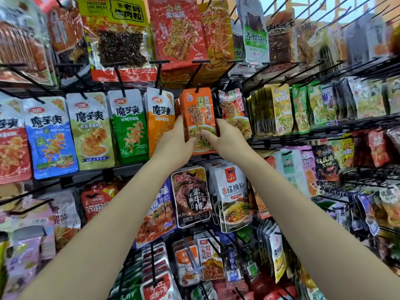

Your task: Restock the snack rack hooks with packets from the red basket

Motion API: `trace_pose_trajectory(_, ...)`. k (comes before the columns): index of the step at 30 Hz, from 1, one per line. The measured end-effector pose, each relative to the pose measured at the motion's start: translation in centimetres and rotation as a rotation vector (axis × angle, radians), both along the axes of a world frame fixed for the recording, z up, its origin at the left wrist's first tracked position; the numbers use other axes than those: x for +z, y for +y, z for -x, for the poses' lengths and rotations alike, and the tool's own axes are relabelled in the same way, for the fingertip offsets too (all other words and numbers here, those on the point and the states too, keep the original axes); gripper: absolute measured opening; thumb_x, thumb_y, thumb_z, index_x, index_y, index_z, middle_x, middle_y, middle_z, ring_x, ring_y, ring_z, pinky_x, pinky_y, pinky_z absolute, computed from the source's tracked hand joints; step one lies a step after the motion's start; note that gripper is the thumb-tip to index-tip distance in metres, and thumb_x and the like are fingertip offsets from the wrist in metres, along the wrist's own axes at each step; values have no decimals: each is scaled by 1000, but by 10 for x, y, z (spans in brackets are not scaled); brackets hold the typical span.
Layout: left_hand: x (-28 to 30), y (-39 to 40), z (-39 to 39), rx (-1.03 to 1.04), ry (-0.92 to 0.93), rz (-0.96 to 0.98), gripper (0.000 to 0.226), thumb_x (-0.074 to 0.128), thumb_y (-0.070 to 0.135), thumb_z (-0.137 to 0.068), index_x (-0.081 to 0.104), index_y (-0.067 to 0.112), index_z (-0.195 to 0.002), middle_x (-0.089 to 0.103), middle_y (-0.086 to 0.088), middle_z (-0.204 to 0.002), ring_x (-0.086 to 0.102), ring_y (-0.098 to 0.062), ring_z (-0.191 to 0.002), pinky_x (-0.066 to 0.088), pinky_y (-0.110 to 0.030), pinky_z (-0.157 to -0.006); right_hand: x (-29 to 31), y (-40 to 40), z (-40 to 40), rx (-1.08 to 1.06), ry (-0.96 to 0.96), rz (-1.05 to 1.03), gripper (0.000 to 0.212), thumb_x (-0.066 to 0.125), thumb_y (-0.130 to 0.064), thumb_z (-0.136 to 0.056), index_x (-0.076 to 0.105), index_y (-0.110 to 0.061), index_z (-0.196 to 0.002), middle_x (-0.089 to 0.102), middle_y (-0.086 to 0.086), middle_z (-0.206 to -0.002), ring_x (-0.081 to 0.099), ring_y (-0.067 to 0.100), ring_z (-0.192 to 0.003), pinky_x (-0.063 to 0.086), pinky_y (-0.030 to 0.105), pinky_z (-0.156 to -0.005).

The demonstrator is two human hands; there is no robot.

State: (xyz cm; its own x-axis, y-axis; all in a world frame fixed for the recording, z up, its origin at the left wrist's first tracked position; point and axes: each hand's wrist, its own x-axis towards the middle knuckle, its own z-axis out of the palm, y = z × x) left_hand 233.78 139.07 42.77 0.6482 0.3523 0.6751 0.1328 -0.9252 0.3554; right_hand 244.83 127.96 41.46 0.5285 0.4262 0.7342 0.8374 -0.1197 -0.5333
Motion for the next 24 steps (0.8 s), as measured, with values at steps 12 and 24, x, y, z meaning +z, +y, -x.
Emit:
trace_pose_trajectory(12,-3,7,-11,24,9,3,72,55,30,-102,12,30,-160,55,-10,-145,55,-34,-126,46,-49,-107,-5,1,9,-37,-22,49,37,52,-37,-103,52,-5,-122,67,15,-105,64,31,-91,54,45,-81)
trace_pose_trajectory(24,-8,-18,30,-44,-60,-62,71,53,40,-103,16,17,-161,63,-6,-129,64,-27,-105,52,-37,-87,-10,-32,30,-244,-200,-113,44,60,-43,-98,61,-4,-117,69,10,-99,65,24,-90,54,44,-82)
